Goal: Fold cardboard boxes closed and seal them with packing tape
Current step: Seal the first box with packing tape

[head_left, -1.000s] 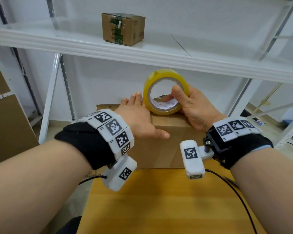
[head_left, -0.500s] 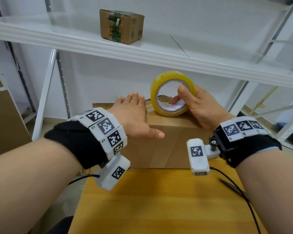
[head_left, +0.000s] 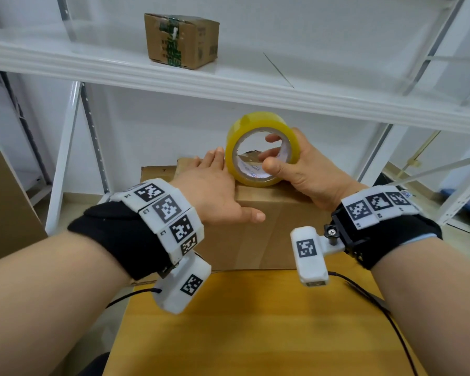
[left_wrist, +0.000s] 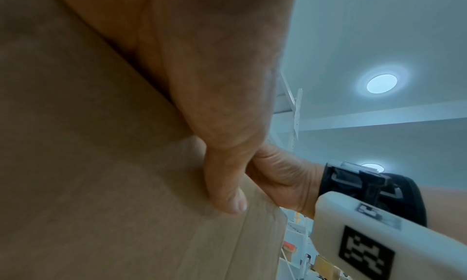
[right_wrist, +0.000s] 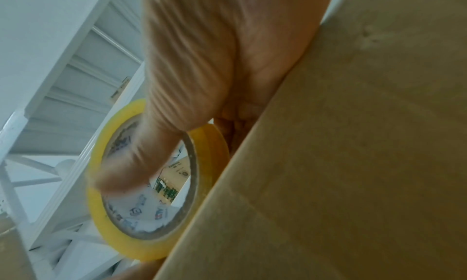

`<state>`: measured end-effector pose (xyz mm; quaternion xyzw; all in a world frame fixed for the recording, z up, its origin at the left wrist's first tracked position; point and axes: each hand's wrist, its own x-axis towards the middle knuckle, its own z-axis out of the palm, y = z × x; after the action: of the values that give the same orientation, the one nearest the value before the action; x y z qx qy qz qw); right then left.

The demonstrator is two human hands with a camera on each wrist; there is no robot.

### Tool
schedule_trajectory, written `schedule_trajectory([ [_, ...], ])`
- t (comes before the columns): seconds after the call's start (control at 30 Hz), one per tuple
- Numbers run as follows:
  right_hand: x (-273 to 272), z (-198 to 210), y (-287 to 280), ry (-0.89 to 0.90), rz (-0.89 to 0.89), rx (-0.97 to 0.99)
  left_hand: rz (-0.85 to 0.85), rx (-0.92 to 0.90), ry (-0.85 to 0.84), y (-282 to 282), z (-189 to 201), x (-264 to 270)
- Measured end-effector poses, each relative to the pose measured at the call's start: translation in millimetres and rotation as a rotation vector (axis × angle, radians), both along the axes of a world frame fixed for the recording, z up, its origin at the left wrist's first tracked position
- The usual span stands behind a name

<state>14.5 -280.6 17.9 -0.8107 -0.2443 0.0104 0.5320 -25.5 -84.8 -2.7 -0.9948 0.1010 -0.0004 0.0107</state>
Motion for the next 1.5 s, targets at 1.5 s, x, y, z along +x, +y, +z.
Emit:
schedule_trajectory([
  [1.5,1,1,-6,0.025,-0.056,0.413,-0.02,0.033,0.099,-21,19,-11],
])
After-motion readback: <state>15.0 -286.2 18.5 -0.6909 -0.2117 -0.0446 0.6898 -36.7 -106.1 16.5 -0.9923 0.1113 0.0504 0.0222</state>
